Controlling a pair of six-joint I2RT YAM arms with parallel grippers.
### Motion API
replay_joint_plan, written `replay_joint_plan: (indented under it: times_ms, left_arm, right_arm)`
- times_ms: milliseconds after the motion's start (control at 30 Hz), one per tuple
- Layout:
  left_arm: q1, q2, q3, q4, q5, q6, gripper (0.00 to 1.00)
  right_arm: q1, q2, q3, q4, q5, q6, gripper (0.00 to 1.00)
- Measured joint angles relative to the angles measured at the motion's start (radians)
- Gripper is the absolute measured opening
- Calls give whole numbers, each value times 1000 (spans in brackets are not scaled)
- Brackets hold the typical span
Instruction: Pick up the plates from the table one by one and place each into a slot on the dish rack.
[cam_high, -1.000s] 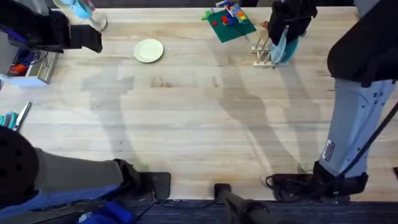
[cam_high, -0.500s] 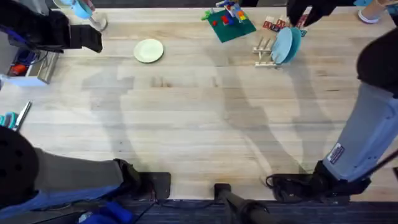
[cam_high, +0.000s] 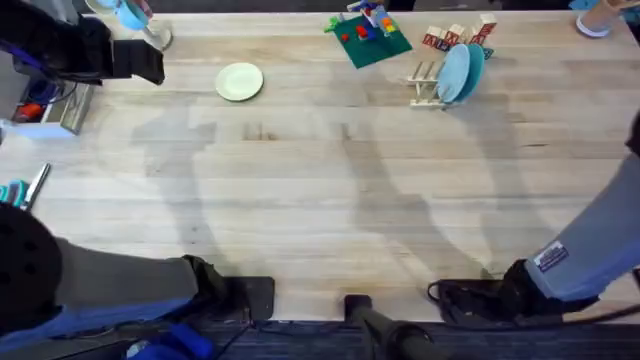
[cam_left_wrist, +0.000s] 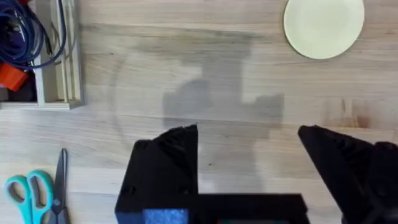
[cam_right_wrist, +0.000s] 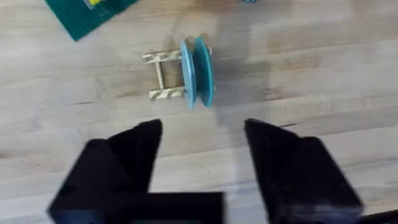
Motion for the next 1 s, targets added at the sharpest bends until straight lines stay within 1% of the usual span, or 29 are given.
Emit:
replay_joint_plan:
  times_ms: [100, 133, 433, 700, 767, 933, 1000]
  left_arm:
    - [0, 0, 0, 0, 0, 0, 983]
    - [0, 0, 0, 0, 0, 0, 983]
    - [0, 0, 0, 0, 0, 0, 983]
    - [0, 0, 0, 9, 2, 0, 983]
    - [0, 0, 0, 10, 17, 0, 983]
    - [-3, 0, 0, 47, 109, -1, 983]
    - [-15, 0, 0, 74, 133, -3, 983]
  right_arm:
    - [0, -48, 0, -2, 0, -1, 953]
    - [0, -62, 0, -3, 0, -1, 984]
    - [0, -146, 0, -3, 0, -1, 996]
    - [0, -171, 0, -11, 0, -1, 996]
    - [0, -171, 0, -11, 0, -1, 996]
    - [0, -171, 0, -11, 0, -1, 996]
    - [0, -171, 0, -11, 0, -1, 996]
